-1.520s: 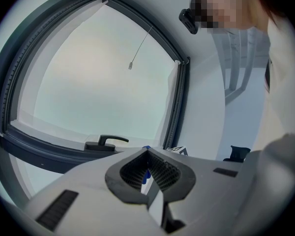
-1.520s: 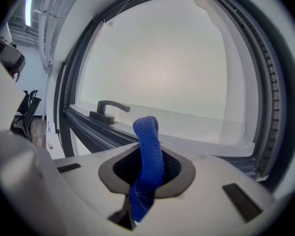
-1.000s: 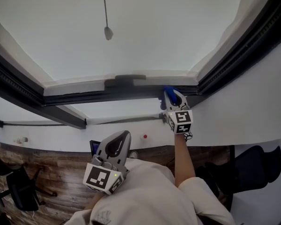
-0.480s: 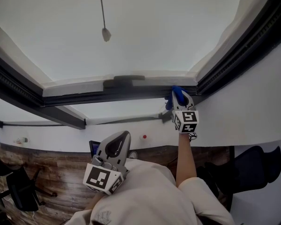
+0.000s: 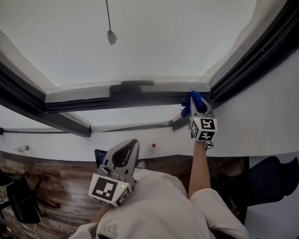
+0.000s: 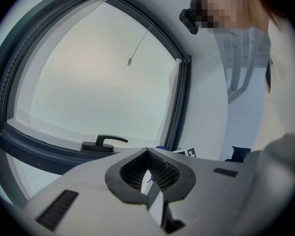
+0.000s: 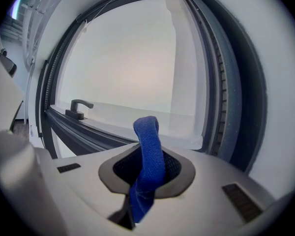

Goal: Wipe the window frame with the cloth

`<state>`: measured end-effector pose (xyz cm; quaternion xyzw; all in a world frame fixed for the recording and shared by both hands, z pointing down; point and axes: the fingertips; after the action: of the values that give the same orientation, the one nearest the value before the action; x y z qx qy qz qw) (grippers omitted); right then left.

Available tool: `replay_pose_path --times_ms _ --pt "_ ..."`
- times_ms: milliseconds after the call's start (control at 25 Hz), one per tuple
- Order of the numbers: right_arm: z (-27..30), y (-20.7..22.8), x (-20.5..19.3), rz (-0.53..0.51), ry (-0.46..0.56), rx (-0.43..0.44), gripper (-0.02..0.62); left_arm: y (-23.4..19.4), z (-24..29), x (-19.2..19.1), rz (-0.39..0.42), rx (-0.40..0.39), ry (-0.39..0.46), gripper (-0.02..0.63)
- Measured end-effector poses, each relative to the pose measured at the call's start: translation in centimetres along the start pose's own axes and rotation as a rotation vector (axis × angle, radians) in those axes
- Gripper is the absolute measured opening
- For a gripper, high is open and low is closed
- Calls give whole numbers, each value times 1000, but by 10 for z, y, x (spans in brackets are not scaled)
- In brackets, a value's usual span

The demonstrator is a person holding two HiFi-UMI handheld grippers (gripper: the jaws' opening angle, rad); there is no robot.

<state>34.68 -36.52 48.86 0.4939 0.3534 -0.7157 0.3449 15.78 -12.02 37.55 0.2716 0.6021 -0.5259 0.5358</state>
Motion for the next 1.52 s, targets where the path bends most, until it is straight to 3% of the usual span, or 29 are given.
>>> replay_pose_path --times_ms 640,960,1080,1240,1360,1520 --pt "-6 49 -10 0 -46 -123 61 -2 -1 0 17 1 -12 9" --pt "-12 45 -6 39 -62 -180 61 -11 -18 6 11 8 4 9" --pt "-26 0 7 77 6 -97 60 -18 -28 7 16 8 2 9" --pt "-27 -98 20 141 56 110 60 -27 -38 10 24 -7 -3 9" --pt "-21 -166 30 127 56 232 61 -35 -49 14 23 -13 -4 9" --pt "-9 -224 45 86 54 318 61 -51 -63 17 19 -7 -13 9"
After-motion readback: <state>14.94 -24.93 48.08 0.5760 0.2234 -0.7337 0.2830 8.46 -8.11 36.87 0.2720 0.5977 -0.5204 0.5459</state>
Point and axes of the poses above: the fingertips, and each gripper's own axes: z forward along the fingers, y to its right, x out of its top, and after that the axes turned 2 degrees about -z, right-handed
